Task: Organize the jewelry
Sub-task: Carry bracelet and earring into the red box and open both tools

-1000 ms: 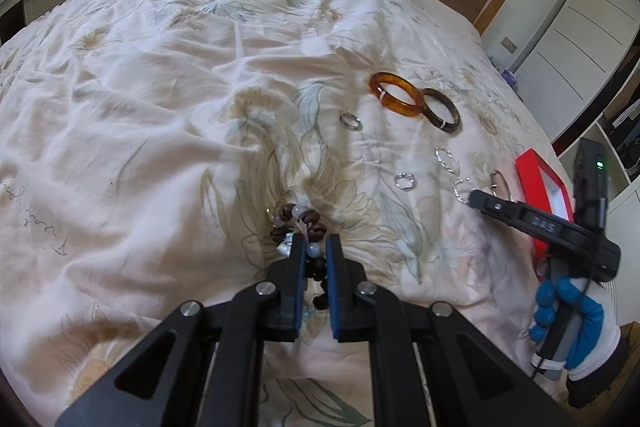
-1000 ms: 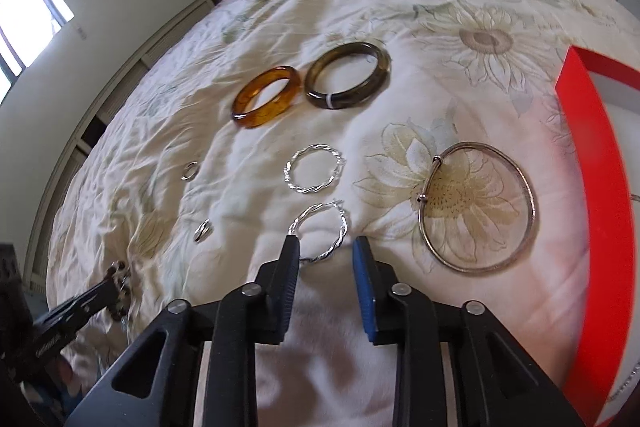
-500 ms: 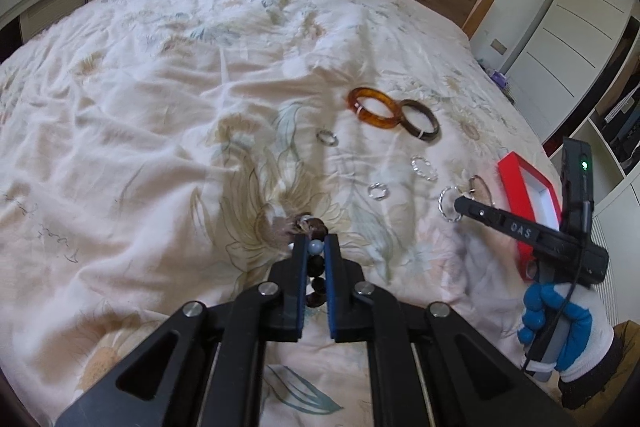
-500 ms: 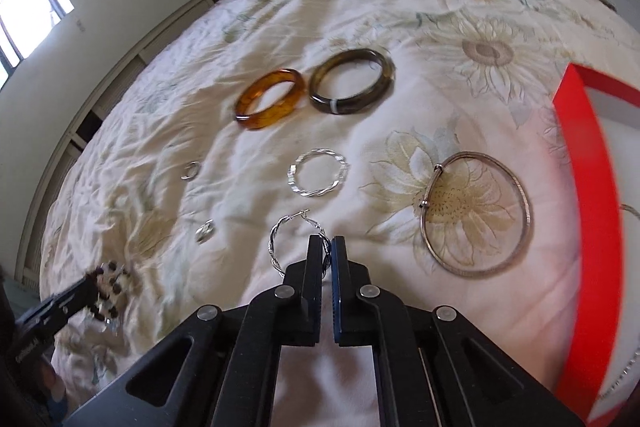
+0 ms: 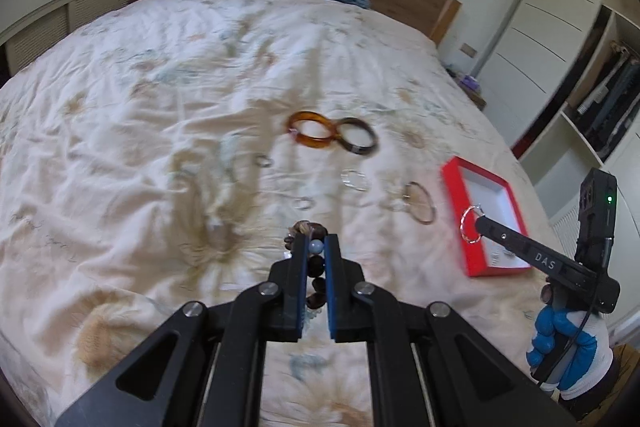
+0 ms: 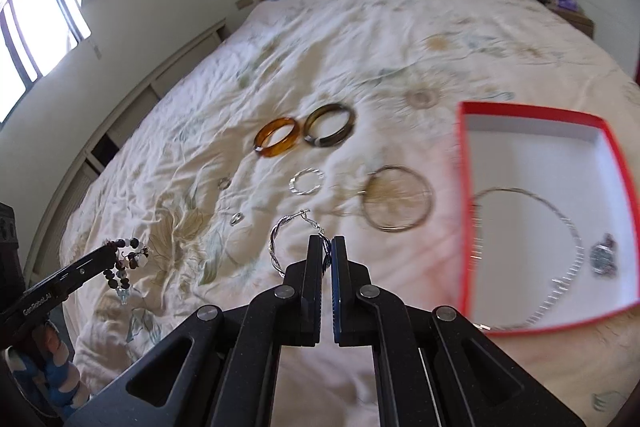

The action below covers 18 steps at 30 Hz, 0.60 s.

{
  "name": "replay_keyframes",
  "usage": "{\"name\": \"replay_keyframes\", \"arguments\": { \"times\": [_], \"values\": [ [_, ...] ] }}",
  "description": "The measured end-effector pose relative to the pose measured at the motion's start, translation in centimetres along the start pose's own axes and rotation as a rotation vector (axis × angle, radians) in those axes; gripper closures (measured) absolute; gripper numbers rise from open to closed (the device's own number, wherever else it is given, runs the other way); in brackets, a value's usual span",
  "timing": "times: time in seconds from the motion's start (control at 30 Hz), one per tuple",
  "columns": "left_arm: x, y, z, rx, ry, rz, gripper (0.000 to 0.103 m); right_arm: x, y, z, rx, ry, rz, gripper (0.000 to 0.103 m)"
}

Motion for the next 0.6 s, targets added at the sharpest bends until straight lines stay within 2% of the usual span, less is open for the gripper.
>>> {"name": "replay_keyframes", "arguments": {
  "times": [0.13,0.3,0.47,0.6],
  "values": [
    [-3.6,0.0,0.9,0.029,-0.060,0.033,0.096,-3.4,-0.1,-3.1,-0.039,-0.041,0.033,0.099],
    [-10.3,0.6,4.0,0.066,-0.138,0.119,0.096,-9.3,0.4,-6.0,-0.079,-0.117,0.080,0.099],
    [-17.7,1.6,8.4,0.097,-0.222,0.213,0.096,-15.4,1.9,-6.9,-0.113,-0.187,0.123,0.099],
    [-23.2,2.1,12.7,0.123,-0.264,0.274,0.096,-19.8,3.0,-6.1,-0.117,-0.223,0.155,0.099]
  ]
}}
Point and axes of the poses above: each gripper's, at about its wrist camera, not at the fingertips, and z roughly the way its jaws point, x to its left, y to its top, the point moved 7 cm from there along z, roughly the way its jaws point
